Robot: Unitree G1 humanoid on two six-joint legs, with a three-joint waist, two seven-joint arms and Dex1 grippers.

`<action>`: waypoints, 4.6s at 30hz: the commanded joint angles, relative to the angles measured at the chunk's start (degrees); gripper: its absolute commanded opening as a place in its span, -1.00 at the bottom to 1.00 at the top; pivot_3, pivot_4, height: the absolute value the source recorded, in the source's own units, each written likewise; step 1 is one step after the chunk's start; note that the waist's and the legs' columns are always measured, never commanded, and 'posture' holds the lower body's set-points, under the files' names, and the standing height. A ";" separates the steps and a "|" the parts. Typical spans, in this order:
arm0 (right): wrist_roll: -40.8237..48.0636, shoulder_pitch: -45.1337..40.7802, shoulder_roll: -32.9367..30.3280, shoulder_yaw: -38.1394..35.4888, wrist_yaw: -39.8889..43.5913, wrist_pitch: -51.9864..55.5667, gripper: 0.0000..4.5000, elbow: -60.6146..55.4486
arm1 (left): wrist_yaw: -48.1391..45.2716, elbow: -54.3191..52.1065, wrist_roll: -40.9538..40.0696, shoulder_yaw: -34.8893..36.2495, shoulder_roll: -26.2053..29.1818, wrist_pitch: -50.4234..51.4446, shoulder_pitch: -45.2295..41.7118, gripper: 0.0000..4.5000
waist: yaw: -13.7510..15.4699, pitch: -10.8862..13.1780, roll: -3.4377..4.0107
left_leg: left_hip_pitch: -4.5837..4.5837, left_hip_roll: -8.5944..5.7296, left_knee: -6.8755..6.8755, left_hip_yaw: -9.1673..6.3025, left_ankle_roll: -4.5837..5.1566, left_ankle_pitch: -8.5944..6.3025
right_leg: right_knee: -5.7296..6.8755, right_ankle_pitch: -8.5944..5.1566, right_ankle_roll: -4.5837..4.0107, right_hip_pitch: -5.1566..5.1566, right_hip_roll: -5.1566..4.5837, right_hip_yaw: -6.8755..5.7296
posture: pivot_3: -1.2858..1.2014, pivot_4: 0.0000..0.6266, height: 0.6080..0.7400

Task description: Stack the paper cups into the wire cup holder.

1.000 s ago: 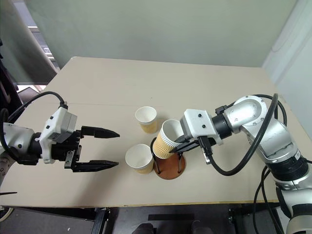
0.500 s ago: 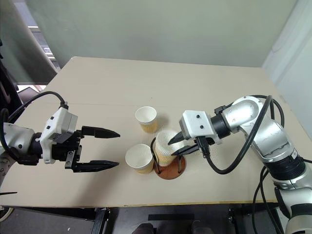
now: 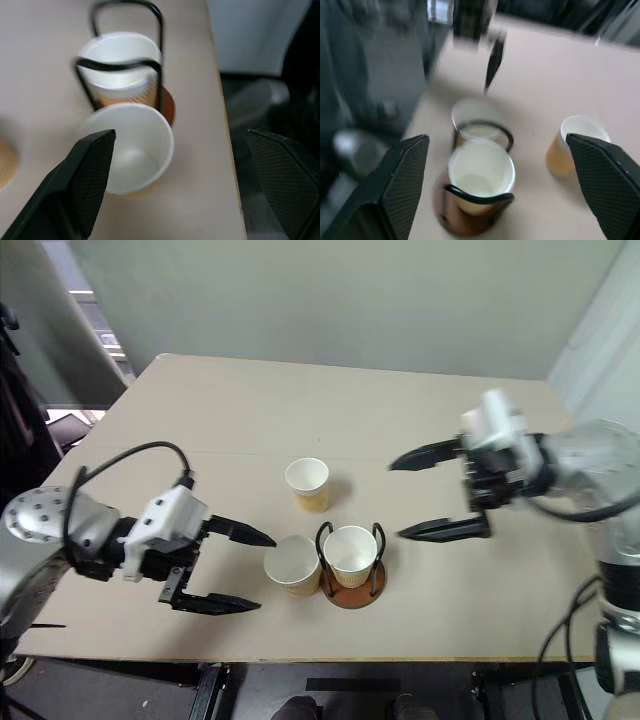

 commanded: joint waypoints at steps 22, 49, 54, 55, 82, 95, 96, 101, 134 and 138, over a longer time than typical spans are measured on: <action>27.76 20.65 -8.20 -28.77 -17.34 10.12 1.00 -17.03 | -7.07 7.92 16.93 -14.86 -7.35 -12.48 -9.35 -0.70 | -1.10 0.05 0.10 | 0.01 -0.04 0.32 0.13 0.30 -0.16 | 0.09 0.00 0.21 0.10 0.12 0.04 | 0.03 -0.52 1.00; 33.42 20.23 -7.63 -26.47 -23.45 5.53 1.00 -18.57 | -13.37 21.87 3.46 -11.70 -16.96 -15.35 -41.48 -0.99 | -0.40 0.04 0.12 | -0.02 -0.09 0.50 0.13 0.69 -0.38 | -0.18 0.03 0.41 0.28 -0.07 0.05 | 0.03 -0.52 1.00; 33.36 22.40 -8.32 -28.40 -23.67 5.26 1.00 -19.36 | -13.37 20.60 1.68 -19.03 -18.63 -17.95 -41.81 -0.99 | -0.44 0.05 0.12 | -0.14 -0.10 0.53 0.21 0.67 -0.37 | -0.55 0.20 0.73 0.32 0.05 0.11 | 0.03 -0.52 1.00; 33.36 22.95 -8.62 -29.08 -23.76 5.35 1.00 -19.44 | -13.37 20.37 1.36 -20.67 -17.87 -18.71 -41.55 -0.99 | -0.42 0.05 0.12 | -0.15 -0.13 0.53 0.22 0.67 -0.37 | -0.60 0.23 0.78 0.32 0.04 0.12 | 0.03 -0.52 1.00; 33.53 28.70 -10.09 -32.75 -26.59 4.99 1.00 -22.35 | -13.37 24.26 9.28 -29.78 -19.90 -25.51 -38.72 -0.99 | -0.10 0.05 0.12 | -0.16 -0.26 0.67 0.33 0.81 -0.44 | -0.72 0.30 1.00 0.41 -0.06 0.28 | 0.03 -0.52 1.00; 32.55 28.56 -10.20 -31.32 -26.95 4.31 1.00 -22.00 | -13.37 23.19 9.98 -27.50 -19.55 -22.94 -38.48 0.38 | -0.09 0.05 0.12 | -0.17 -0.26 0.70 0.36 0.83 -0.45 | -0.72 0.30 1.02 0.41 -0.05 0.26 | 0.03 -0.52 1.00; 32.36 28.44 -10.21 -31.08 -26.86 4.23 1.00 -21.85 | -13.37 23.59 10.51 -26.91 -19.66 -23.13 -38.54 0.53 | -0.09 0.05 0.12 | -0.17 -0.25 0.70 0.36 0.83 -0.45 | -0.72 0.30 1.02 0.41 -0.05 0.26 | 0.03 -0.52 1.00; 31.49 27.57 -10.28 -29.73 -26.44 3.78 1.00 -21.16 | -8.91 31.48 13.14 -20.92 -21.52 -24.22 -41.65 0.99 | -0.05 0.05 0.12 | -0.16 -0.25 0.72 0.36 0.84 -0.46 | -0.71 0.30 1.03 0.41 -0.05 0.27 | 0.03 -0.52 1.00; 29.79 29.38 -10.51 -30.82 -26.92 3.60 1.00 -21.32 | 0.23 74.59 35.08 -15.03 -31.11 -36.87 -43.56 -0.98 | 0.41 0.00 0.22 | -0.93 -0.99 1.45 0.26 1.37 -0.50 | -0.74 0.36 1.92 0.10 -0.77 0.14 | 0.03 -0.52 1.00; 29.57 29.67 -10.37 -30.74 -26.93 3.39 1.00 -21.43 | 0.15 75.02 35.43 -14.59 -30.86 -37.35 -43.77 -0.98 | 0.41 0.00 0.22 | -0.93 -1.00 1.45 0.32 1.38 -0.50 | -0.74 0.37 1.92 0.10 -0.77 0.11 | 0.03 -0.52 1.00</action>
